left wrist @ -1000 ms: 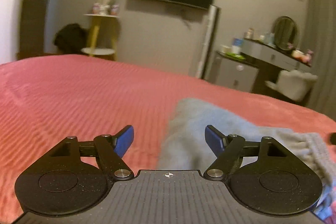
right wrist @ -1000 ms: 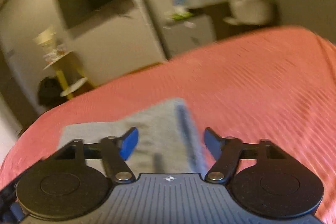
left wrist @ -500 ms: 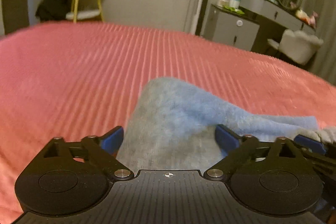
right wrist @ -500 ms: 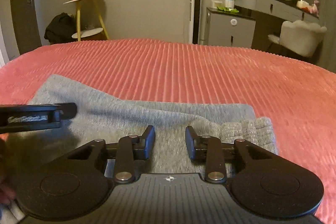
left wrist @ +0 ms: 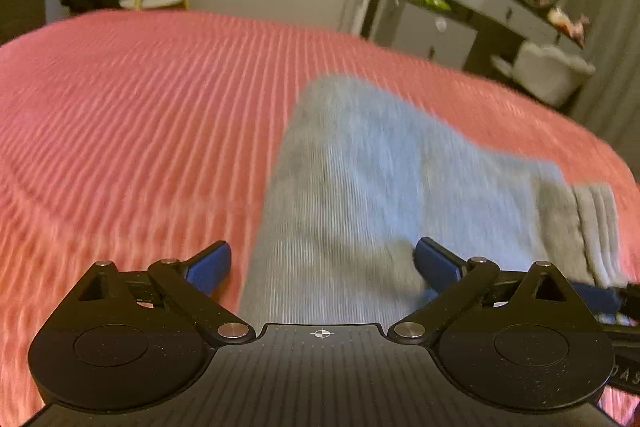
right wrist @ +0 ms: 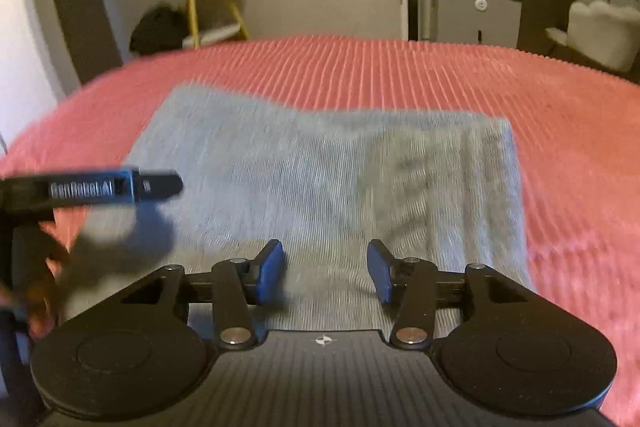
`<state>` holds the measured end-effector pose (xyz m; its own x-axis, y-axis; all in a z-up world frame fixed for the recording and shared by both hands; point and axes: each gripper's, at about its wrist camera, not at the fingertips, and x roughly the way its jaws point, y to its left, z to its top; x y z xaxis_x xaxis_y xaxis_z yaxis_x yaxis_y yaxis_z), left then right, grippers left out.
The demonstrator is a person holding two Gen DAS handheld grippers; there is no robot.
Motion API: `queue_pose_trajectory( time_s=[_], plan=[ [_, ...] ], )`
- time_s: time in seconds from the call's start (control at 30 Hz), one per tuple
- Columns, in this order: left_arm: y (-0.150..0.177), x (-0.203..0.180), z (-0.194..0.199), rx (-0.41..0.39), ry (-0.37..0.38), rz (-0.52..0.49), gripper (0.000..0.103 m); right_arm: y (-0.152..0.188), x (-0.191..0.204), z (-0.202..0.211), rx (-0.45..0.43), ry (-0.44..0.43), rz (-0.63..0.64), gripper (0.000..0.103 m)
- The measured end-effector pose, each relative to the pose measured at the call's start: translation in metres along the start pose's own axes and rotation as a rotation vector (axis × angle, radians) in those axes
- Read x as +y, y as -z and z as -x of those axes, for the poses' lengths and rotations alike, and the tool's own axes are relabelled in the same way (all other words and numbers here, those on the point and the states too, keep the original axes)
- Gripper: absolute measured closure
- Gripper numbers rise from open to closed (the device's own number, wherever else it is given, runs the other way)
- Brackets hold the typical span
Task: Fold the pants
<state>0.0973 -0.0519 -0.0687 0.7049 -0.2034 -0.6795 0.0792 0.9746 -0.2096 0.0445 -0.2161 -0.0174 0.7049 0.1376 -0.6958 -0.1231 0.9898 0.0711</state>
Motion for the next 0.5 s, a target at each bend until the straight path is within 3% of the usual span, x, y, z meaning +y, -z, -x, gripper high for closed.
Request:
queue_pose_trajectory(
  time_s=[0.13,0.27,0.4,0.5],
  plan=[
    [0.013,-0.012,0.012,0.078,-0.004,-0.038,0.001,0.015,0.002,0.018,0.057,-0.029,-0.069,0.055],
    [0.028,-0.017,0.025,0.087,-0.021,-0.131,0.001,0.026,-0.016,0.037,0.057,-0.082,-0.183,0.055],
    [0.028,-0.006,0.028,0.119,-0.004,-0.072,0.001,0.033,-0.044,0.058,0.036,-0.161,-0.350,0.055],
    [0.030,0.002,0.030,0.134,-0.004,-0.027,0.001,0.039,-0.058,0.070,0.030,-0.167,-0.427,0.050]
  ],
)
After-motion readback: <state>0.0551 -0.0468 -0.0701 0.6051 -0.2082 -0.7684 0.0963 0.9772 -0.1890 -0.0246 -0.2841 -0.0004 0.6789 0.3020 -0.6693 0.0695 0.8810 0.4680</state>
